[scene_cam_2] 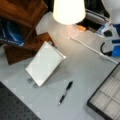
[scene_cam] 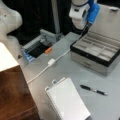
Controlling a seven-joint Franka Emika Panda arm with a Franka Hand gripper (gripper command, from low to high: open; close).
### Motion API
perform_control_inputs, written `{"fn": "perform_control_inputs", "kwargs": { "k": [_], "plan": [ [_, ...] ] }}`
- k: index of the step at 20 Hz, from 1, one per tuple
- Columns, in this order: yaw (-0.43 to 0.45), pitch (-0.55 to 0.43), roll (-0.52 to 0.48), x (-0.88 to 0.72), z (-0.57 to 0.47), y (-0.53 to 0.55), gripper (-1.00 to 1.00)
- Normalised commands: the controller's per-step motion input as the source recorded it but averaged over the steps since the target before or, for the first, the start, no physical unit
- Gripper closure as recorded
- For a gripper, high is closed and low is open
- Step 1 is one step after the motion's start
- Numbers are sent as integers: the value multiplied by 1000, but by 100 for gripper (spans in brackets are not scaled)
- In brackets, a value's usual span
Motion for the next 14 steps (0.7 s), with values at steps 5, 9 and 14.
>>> {"fn": "perform_control_inputs", "kwargs": {
  "k": [5,9,14],
  "plan": [
    [128,183,-601,295,198,-411,-100],
    [115,271,-371,281,125,-438,-100],
    [156,321,-414,338,39,-487,-100]
  ]
}}
